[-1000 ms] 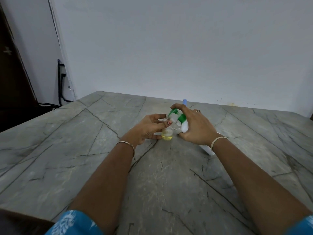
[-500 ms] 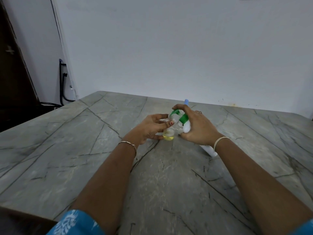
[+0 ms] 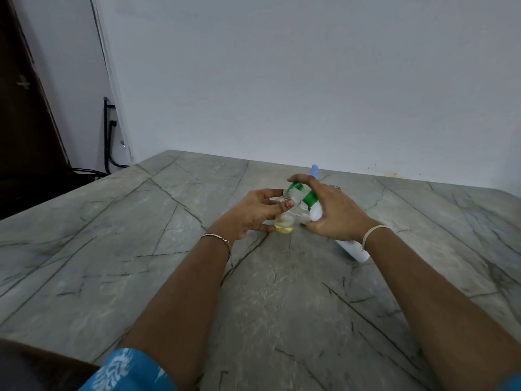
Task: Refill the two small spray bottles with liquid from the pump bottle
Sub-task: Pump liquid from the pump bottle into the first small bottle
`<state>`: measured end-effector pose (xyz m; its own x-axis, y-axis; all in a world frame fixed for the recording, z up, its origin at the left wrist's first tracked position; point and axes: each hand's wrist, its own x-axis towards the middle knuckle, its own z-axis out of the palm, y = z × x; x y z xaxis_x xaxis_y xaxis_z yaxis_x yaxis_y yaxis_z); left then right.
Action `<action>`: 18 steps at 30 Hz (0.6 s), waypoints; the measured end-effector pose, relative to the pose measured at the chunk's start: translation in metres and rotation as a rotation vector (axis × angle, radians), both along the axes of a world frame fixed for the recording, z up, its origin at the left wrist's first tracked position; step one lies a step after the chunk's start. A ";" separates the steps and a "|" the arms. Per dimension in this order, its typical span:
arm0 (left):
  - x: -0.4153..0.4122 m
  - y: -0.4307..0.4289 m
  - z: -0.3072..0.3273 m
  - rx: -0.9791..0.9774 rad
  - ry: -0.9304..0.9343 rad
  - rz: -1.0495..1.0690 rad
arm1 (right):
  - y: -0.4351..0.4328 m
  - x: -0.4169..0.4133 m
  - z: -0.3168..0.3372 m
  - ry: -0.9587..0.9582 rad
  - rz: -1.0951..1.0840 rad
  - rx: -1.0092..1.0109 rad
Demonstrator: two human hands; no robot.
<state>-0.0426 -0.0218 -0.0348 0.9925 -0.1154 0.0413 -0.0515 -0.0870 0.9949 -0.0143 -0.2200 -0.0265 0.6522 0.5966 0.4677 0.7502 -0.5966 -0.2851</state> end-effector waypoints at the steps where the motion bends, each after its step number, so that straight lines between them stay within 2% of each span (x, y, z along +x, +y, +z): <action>1: 0.000 0.000 0.000 0.002 0.000 0.002 | 0.000 0.000 0.000 0.006 -0.002 0.003; 9: -0.001 0.000 0.001 0.003 0.000 0.004 | 0.005 0.001 -0.001 -0.025 -0.012 0.072; 18: 0.000 0.000 0.000 0.001 -0.003 0.001 | 0.002 0.002 -0.004 -0.014 -0.064 0.030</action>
<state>-0.0423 -0.0217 -0.0352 0.9924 -0.1144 0.0444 -0.0546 -0.0876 0.9947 -0.0128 -0.2181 -0.0308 0.6818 0.5397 0.4939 0.7149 -0.6348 -0.2932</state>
